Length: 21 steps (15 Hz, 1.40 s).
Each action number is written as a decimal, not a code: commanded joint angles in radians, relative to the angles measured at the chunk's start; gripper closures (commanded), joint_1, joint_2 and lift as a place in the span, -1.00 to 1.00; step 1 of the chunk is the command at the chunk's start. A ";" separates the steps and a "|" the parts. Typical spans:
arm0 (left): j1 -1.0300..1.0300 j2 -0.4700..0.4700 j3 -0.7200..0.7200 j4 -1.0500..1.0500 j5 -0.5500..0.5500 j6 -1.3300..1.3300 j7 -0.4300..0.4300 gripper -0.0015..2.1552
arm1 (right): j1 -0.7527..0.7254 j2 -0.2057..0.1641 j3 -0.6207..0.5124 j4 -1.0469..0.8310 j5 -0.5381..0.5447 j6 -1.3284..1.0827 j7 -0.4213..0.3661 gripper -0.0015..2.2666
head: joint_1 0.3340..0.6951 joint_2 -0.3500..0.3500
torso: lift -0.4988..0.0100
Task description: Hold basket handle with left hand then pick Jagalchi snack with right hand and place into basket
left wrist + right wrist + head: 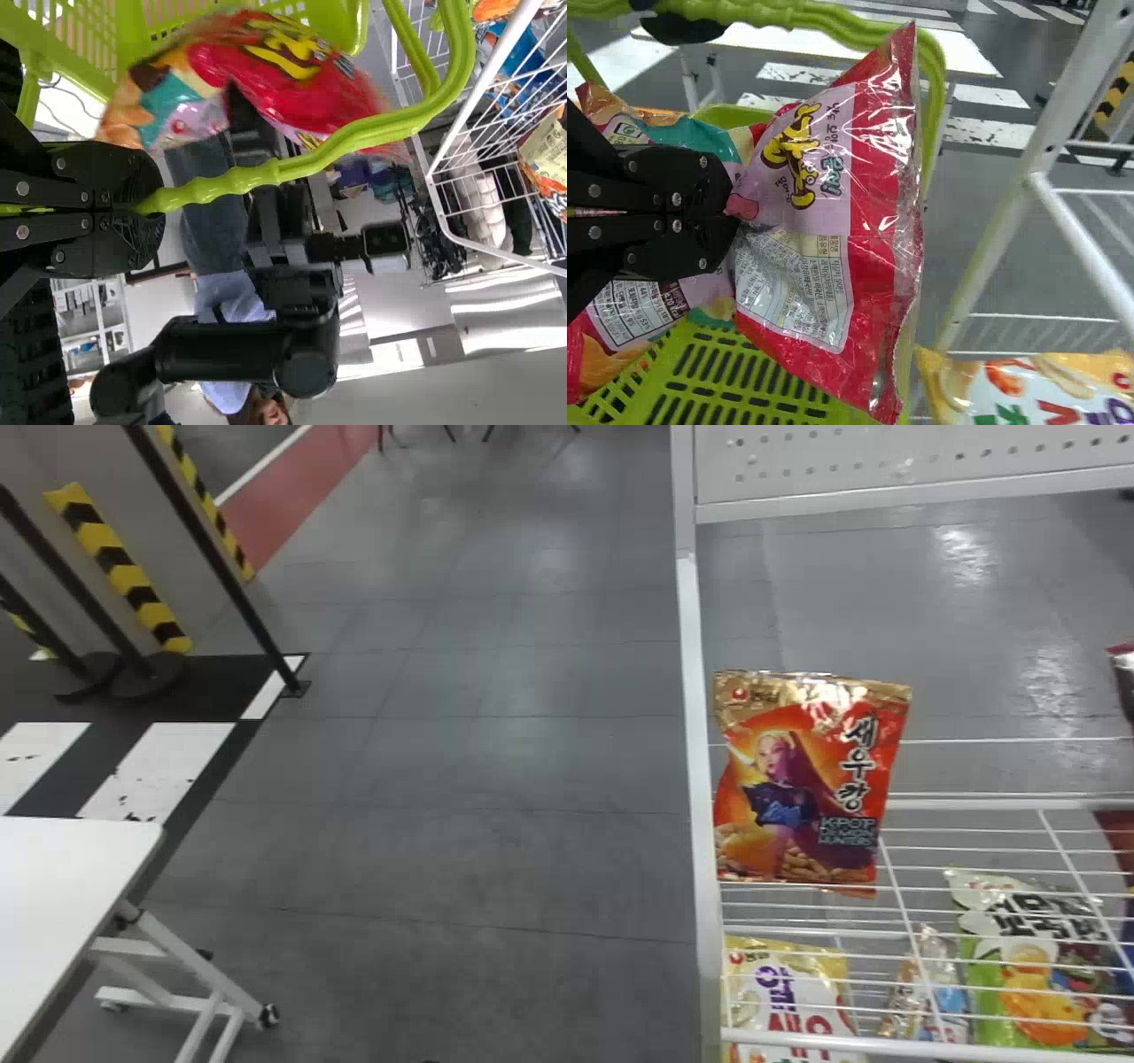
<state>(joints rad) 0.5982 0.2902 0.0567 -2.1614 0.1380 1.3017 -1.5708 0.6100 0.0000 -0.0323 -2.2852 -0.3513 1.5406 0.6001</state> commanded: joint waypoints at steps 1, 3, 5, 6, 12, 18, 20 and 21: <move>0.000 0.000 0.000 -0.002 0.000 0.002 -0.010 0.99 | -0.013 0.001 0.025 0.069 0.002 -0.090 0.009 0.57 | 1.00 0.87 | 0.93; 0.000 0.000 0.000 0.000 0.000 -0.002 -0.010 0.99 | -0.015 0.001 0.035 0.081 0.014 -0.139 0.023 -1.00 | 1.00 1.00 | 0.93; 0.000 0.000 0.000 0.002 0.000 -0.002 -0.010 0.99 | 0.004 0.001 0.017 0.058 0.008 -0.207 0.030 -1.00 | 1.00 1.00 | 0.93; 0.000 0.000 0.000 0.002 0.000 -0.002 -0.010 0.99 | 0.010 0.001 -0.009 0.035 0.009 -0.207 0.036 -0.98 | 1.00 1.00 | 0.93; -0.003 0.000 0.000 0.009 0.000 -0.005 -0.010 0.99 | 0.079 0.001 -0.179 -0.045 -0.031 -0.379 0.201 -0.95 | 1.00 0.37 | 0.93; -0.003 0.000 0.000 0.015 0.000 -0.005 -0.010 0.99 | 0.183 0.001 -0.179 -0.036 -0.011 -0.992 0.104 -0.92 | 1.00 -0.29 | 0.93; -0.003 -0.003 0.000 0.020 0.000 -0.005 -0.010 0.99 | 0.206 0.001 -0.129 -0.027 0.052 -1.139 0.006 -0.92 | 1.00 -0.52 | 0.93; -0.003 -0.003 0.000 0.021 0.000 -0.005 -0.010 0.99 | 0.214 0.001 -0.107 -0.022 0.075 -1.201 -0.033 -0.91 | 1.00 -0.55 | 0.93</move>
<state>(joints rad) 0.5951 0.2877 0.0567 -2.1431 0.1380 1.2969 -1.5708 0.8124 0.0000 -0.1690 -2.3135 -0.3090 0.4210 0.5862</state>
